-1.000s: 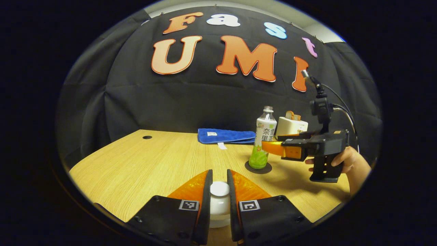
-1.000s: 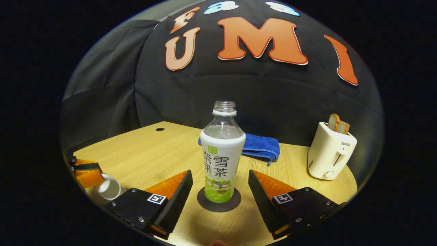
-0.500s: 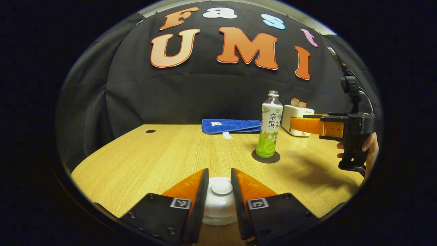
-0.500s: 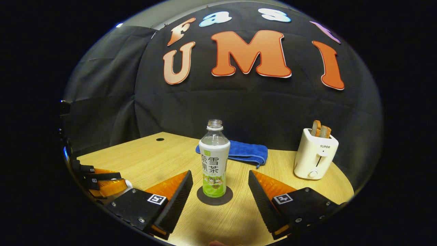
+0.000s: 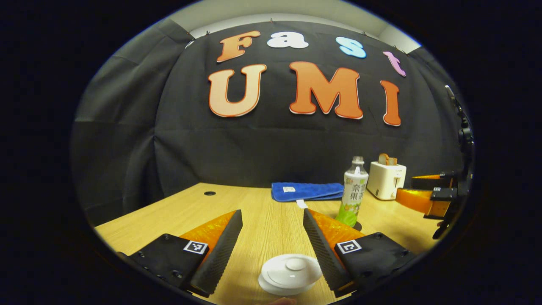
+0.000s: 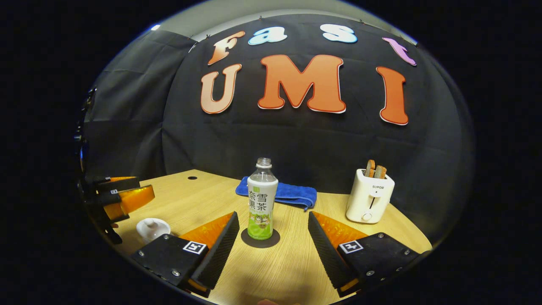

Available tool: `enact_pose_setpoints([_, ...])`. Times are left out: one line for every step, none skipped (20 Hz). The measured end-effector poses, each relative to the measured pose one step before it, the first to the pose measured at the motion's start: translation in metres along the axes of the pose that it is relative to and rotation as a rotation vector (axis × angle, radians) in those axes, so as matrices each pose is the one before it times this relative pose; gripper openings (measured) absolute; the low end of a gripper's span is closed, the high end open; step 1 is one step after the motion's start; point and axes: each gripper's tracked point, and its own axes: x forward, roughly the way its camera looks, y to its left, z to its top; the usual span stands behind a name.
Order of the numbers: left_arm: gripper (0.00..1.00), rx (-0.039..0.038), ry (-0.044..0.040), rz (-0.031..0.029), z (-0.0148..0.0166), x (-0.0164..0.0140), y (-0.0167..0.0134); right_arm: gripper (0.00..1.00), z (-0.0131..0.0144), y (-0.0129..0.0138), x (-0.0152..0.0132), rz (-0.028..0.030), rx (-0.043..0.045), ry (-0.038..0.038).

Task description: Open the teacup lid with one hand, grasp the water bottle and pour water into the teacup with the other hand; after pouring, place the water bottle on the coaster and then close the teacup lid.

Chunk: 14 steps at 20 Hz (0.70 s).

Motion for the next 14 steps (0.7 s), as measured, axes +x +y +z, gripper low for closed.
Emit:
enact_pose_setpoints([0.95, -0.00362, -0.02329, 0.00237, 0.01225, -0.00039, -0.00020, 0.98, 0.00456, -0.00227, -0.00463, -0.01274, -0.01817, -0.01615])
enact_pose_setpoints([0.95, -0.00463, -0.01689, -0.00291, 0.00985, -0.00096, -0.00226, 0.98, 0.00450, -0.00335, -0.00298, -0.01046, -0.01322, -0.01447])
enact_pose_setpoints([0.97, -0.00523, -0.01493, -0.00603, 0.00958, 0.00041, -0.00275, 0.98, 0.00469, -0.00135, -0.00355, -0.00843, -0.00503, -0.01267])
enact_pose_setpoints([0.97, 0.00854, 0.00917, 0.01096, 0.00504, 0.00097, 0.00123, 0.98, 0.00489, -0.00075, -0.00473, -0.00378, 0.00223, -0.01229])
enact_pose_setpoints([0.95, 0.00880, 0.01378, 0.01039, 0.00214, 0.00060, 0.00268, 0.98, 0.00547, -0.00067, -0.00275, -0.00060, 0.00596, -0.01008])
enact_pose_setpoints([0.97, -0.00384, -0.00385, 0.00722, 0.00784, 0.00097, -0.00169, 0.98, 0.00475, -0.00026, -0.00443, -0.00162, 0.00429, -0.01021])
enact_pose_setpoints([0.95, -0.00878, -0.00377, -0.00071, 0.00710, 0.00090, -0.00098, 0.98, 0.00658, -0.00137, -0.00278, -0.00260, 0.00247, -0.01386])
enact_pose_setpoints([0.95, -0.00740, -0.00697, -0.00823, 0.00529, -0.00115, -0.00373, 0.98, 0.00629, -0.00146, -0.00372, -0.00555, -0.00260, -0.01268])
enact_pose_setpoints([0.95, -0.00377, -0.00538, -0.00169, 0.00450, -0.00034, -0.00028, 0.98, 0.00598, -0.00168, -0.00248, -0.00551, -0.00051, -0.01348])
enact_pose_setpoints([0.97, -0.00162, -0.01011, -0.00117, 0.00488, -0.00062, 0.00081, 0.98, 0.00504, -0.00057, -0.00280, -0.00466, -0.00028, -0.01067])
enact_pose_setpoints([0.97, -0.00001, -0.00970, 0.00004, 0.00521, 0.00022, 0.00018, 0.98, 0.00361, 0.00042, -0.00103, -0.00143, -0.00074, -0.00830])
enact_pose_setpoints([0.97, 0.00062, -0.00869, -0.00176, 0.00365, -0.00096, -0.00100, 0.98, 0.00244, 0.00032, -0.00168, -0.00531, -0.00411, -0.00344])
enact_pose_setpoints([0.97, 0.00222, -0.00824, -0.00137, 0.00378, -0.00110, -0.00066, 0.98, 0.00257, -0.00032, -0.00070, -0.00364, -0.00550, -0.00658])
enact_pose_setpoints([0.97, 0.00404, -0.00606, 0.00185, 0.00229, -0.00042, 0.00044, 0.98, 0.00266, 0.00099, -0.00003, -0.00290, -0.00346, -0.00692])
